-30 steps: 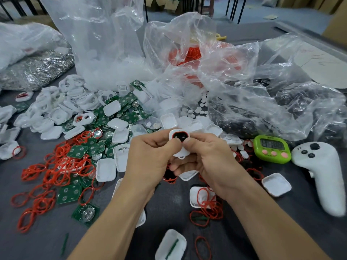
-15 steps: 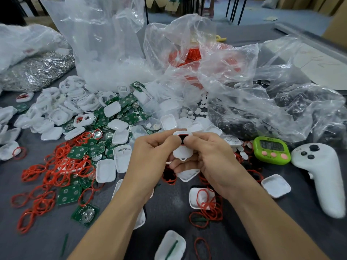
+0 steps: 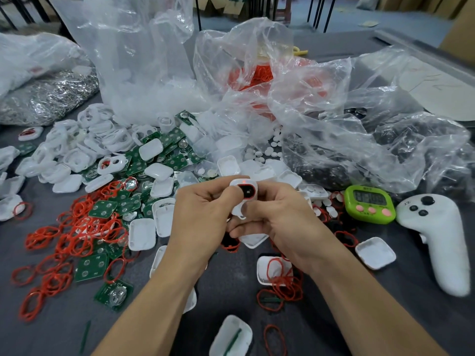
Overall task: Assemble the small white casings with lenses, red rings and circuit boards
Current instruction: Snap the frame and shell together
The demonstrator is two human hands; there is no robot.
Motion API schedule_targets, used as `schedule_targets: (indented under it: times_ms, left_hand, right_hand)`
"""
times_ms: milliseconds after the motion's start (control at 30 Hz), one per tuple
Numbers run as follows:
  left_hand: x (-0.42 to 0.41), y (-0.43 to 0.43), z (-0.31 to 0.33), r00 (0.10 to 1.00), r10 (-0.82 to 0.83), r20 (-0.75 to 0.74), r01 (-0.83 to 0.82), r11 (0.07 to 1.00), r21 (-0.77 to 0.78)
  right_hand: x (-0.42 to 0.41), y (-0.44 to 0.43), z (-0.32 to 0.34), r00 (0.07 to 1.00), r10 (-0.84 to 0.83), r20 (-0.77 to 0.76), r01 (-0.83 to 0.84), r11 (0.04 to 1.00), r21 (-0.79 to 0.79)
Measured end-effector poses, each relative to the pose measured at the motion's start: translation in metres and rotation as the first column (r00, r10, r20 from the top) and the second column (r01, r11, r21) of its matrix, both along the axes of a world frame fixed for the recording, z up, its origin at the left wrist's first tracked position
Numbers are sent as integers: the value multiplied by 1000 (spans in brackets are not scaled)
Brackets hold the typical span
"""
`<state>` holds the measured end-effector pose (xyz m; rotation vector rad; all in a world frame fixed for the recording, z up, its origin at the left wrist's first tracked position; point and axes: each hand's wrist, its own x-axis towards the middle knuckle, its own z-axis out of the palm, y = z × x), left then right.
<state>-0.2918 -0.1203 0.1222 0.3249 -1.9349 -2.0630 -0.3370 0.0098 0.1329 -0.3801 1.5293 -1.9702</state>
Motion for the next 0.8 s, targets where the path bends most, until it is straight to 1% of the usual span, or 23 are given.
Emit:
schedule_targets:
  times_ms: [100,167,300,367,433,500,567,633,667,700,733,800]
  left_hand:
    - [1,-1,0,998,-62,-2,62,998,4]
    - [2,-1,0,994,-111,-6,111,994,14]
    - [3,-1,2,986,-163,-44,162,987,-11]
    - [2,-1,1,986,-161,-34,161,987,-10]
    - [1,-1,0,989,-146,-29,146,989,0]
    - [3,2,2,993,-108,-56,107,994,-22]
    - [7,5,5,994,-57,-95,47,993,-105]
    - [13,8,7,998,0,-70,-17,970,-241]
    - [16,8,8,998,30,-47,-44,940,-338]
    - [20,10,10,998,48,-30,-56,903,-426]
    - [22,12,12,998,55,-21,-58,866,-497]
    - [25,22,17,999,45,-16,-46,795,-605]
  right_hand:
    - [-1,0,-1,1000,-14,-11,14,1000,13]
    - [-3,-1,-2,999,-51,-5,51,999,17]
    - [-3,-1,-4,992,-109,-67,114,991,76]
    - [-3,0,-2,993,-102,-60,107,991,76]
    - [-3,4,2,998,-47,-27,49,997,62]
    - [-3,9,9,999,-17,-47,21,996,86]
    - [-4,18,16,988,-99,-118,120,976,179]
    - [2,42,23,951,-184,-248,259,912,319]
    - [7,58,25,924,-174,-339,312,858,408]
    - [17,78,26,898,-129,-421,351,787,507]
    - [28,98,26,878,-70,-473,377,709,596]
    - [56,129,25,877,9,-480,390,570,724]
